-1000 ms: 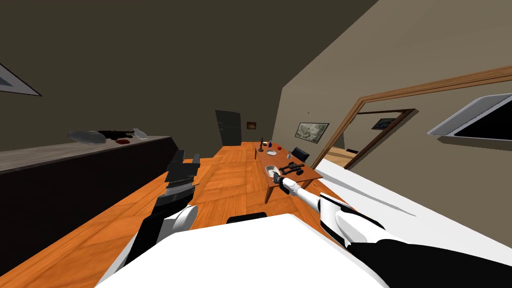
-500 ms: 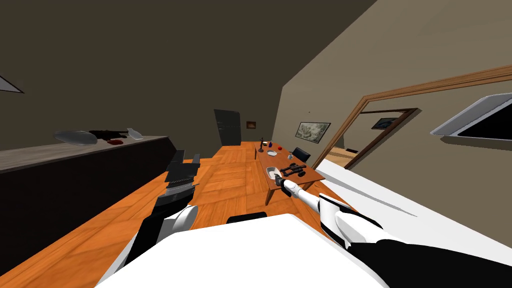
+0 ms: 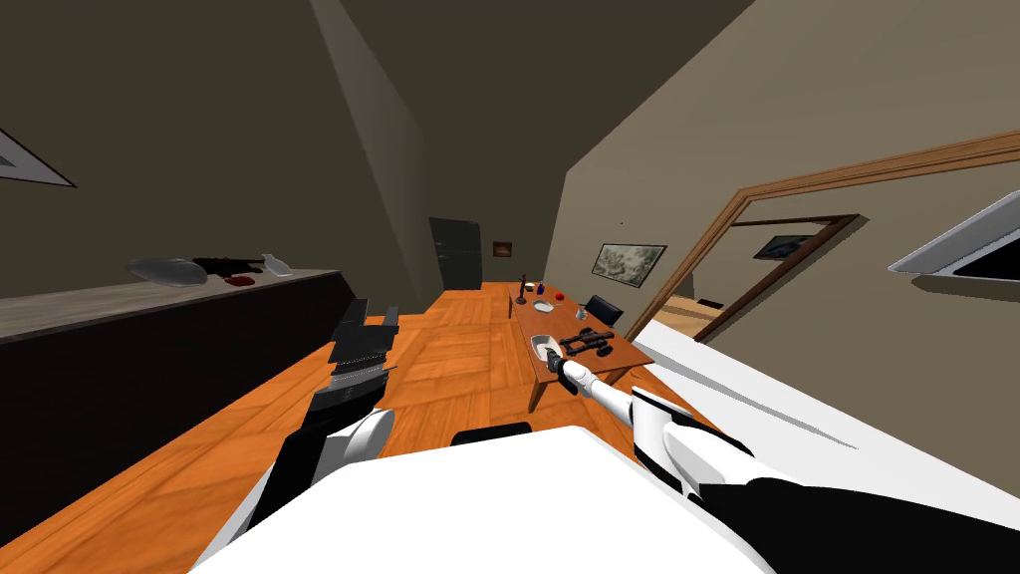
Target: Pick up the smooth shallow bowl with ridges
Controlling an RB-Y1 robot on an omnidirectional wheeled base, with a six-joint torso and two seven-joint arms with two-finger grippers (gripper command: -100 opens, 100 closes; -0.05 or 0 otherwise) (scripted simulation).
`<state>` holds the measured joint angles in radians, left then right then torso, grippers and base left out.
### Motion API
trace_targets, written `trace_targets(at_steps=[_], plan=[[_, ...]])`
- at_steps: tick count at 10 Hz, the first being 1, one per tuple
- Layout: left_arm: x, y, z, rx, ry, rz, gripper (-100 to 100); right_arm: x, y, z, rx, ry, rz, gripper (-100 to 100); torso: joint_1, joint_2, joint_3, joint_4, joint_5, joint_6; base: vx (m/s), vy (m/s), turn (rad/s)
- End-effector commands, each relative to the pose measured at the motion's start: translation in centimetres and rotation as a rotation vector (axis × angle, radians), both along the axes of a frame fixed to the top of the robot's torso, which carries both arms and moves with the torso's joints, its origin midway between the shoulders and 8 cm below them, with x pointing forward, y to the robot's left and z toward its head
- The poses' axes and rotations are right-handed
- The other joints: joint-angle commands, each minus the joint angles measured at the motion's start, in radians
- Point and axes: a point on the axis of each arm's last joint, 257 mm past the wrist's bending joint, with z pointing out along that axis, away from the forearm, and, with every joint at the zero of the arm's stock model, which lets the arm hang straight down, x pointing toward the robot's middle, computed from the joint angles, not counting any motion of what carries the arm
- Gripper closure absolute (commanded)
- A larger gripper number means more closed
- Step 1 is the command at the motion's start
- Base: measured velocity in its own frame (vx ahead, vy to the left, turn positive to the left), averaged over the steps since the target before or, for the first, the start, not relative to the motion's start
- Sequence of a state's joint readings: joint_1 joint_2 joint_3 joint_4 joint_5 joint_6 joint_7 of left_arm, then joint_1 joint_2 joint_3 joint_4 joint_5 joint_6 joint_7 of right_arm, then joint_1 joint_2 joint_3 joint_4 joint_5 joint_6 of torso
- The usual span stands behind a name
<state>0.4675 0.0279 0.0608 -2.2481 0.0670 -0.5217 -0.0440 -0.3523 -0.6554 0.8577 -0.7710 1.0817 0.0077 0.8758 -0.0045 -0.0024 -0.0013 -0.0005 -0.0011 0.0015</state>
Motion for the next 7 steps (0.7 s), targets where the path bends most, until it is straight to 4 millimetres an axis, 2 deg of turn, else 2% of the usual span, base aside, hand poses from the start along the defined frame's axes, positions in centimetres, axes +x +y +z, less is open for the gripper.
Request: trace_targets(at_steps=[1,5,6,7], plan=[[0.00,0.00,0.00,0.000,0.000,0.000,0,0.00,0.00,0.00,0.000,0.000,0.000,100,0.000,0.000,0.000,0.000,0.000,0.000,0.004,-0.006,-0.002],[0.00,0.00,0.00,0.000,0.000,0.000,0,-0.02,0.05,-0.02,-0.002,0.001,0.004,100,0.002,0.002,0.002,0.001,0.000,0.001,0.001,-0.001,0.004],[0.00,0.00,0.00,0.000,0.000,0.000,0,-0.04,0.05,-0.04,-0.001,0.001,0.004,0,0.003,0.003,0.002,0.001,0.001,0.001,0.000,0.000,0.000],[0.00,0.00,0.00,0.000,0.000,0.000,0,0.21,-0.66,0.74,0.000,0.002,0.015,100,0.003,0.003,0.002,0.001,0.001,0.001,-0.034,0.060,-0.122]])
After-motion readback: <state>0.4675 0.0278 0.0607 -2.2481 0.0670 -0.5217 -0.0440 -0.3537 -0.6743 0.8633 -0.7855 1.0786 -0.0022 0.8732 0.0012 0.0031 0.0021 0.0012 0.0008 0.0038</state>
